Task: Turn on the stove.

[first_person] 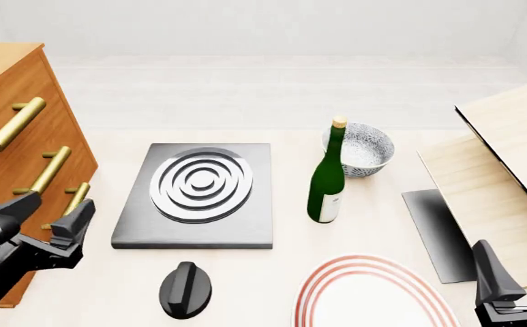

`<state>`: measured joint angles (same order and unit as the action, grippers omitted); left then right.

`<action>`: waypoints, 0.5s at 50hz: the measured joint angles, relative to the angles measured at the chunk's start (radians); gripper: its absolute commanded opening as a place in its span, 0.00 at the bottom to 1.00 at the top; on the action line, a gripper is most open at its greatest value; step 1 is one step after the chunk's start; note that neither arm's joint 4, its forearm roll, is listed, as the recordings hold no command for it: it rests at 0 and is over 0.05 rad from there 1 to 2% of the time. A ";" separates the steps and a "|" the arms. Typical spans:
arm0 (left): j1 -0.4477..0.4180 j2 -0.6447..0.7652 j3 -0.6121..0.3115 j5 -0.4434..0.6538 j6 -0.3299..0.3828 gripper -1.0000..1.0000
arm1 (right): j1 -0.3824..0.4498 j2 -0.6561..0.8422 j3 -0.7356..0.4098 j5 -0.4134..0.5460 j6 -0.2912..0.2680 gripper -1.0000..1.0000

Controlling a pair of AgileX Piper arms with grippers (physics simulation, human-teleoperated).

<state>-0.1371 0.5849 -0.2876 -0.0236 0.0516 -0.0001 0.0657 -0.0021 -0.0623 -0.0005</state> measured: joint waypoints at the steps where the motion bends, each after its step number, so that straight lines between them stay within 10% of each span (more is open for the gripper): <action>1: -0.009 0.015 -0.010 0.007 0.001 1.00 | 0.000 0.000 0.000 0.000 0.000 1.00; 25: -0.180 0.302 -0.169 0.122 -0.050 1.00 | 0.000 -0.002 0.000 0.002 0.000 1.00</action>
<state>-0.3172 0.8864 -0.4563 0.0985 0.0014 -0.0001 0.0636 -0.0023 -0.0602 -0.0006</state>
